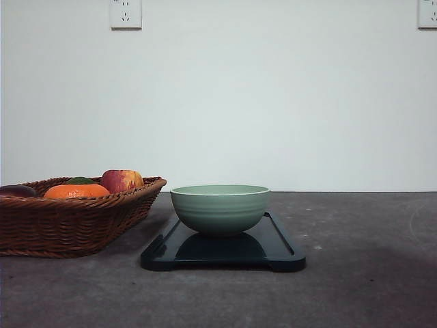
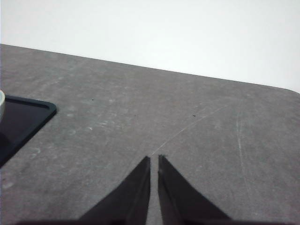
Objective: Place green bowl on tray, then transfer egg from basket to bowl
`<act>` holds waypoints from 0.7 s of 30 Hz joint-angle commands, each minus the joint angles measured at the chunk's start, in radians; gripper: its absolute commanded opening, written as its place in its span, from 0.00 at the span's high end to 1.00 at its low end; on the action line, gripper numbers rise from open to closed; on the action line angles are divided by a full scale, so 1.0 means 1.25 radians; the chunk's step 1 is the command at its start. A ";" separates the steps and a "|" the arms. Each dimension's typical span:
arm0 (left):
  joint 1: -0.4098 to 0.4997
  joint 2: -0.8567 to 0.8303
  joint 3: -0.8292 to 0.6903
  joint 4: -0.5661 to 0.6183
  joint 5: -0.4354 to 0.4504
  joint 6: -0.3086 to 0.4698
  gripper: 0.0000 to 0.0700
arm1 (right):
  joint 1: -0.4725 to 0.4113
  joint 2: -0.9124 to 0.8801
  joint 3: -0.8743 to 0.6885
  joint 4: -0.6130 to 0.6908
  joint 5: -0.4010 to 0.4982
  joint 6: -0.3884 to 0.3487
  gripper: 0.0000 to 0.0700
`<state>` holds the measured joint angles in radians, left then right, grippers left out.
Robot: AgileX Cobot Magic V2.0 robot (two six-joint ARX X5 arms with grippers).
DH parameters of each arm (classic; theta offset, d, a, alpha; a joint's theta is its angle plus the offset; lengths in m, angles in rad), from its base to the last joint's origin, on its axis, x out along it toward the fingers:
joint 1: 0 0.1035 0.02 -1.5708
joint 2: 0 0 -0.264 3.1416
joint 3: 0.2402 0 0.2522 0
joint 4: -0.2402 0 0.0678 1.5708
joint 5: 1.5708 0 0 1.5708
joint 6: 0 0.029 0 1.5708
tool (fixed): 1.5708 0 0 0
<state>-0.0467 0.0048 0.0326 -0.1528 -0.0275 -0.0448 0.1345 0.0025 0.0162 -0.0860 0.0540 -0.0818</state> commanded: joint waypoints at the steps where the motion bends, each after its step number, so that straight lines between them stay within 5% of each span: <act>1: 0.001 -0.001 -0.015 0.010 -0.002 0.000 0.97 | 0.000 0.001 -0.003 0.009 0.000 -0.004 0.97; 21: 0.001 -0.001 -0.015 0.010 -0.002 0.000 0.97 | 0.000 0.001 -0.003 0.009 0.000 -0.004 0.97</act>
<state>-0.0467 0.0048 0.0326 -0.1528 -0.0275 -0.0448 0.1345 0.0025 0.0162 -0.0860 0.0540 -0.0818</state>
